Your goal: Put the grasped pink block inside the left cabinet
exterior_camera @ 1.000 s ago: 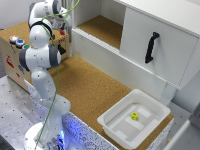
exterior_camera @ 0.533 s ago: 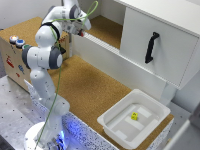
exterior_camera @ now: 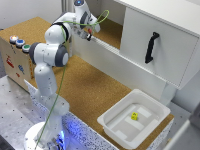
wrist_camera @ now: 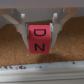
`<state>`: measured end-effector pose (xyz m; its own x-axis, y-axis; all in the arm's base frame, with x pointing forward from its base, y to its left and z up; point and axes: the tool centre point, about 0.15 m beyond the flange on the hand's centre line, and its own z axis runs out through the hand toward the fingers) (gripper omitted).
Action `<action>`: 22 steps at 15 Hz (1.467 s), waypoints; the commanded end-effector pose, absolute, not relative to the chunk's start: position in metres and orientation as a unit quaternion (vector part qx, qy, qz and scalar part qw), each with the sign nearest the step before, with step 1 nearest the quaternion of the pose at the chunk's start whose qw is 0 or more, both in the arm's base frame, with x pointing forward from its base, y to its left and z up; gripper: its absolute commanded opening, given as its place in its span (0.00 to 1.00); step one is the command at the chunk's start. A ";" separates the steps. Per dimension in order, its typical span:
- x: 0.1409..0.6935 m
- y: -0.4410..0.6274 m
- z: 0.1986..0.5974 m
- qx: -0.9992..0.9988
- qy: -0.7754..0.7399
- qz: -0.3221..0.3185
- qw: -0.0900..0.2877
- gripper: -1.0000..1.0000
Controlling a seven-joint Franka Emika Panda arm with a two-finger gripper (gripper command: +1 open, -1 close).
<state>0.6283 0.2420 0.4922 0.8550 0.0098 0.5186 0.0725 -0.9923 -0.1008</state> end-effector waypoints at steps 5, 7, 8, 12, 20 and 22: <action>0.677 0.266 0.489 -0.978 -0.006 -0.207 -0.009 0.00; 0.677 0.267 0.493 -0.978 -0.008 -0.207 -0.020 1.00; 0.675 0.267 0.493 -0.978 -0.008 -0.209 -0.025 1.00; 0.667 0.270 0.491 -0.977 -0.005 -0.212 -0.023 1.00; 0.613 0.271 0.510 -0.970 0.002 -0.244 0.003 1.00; 0.588 0.270 0.509 -0.970 0.005 -0.241 0.014 1.00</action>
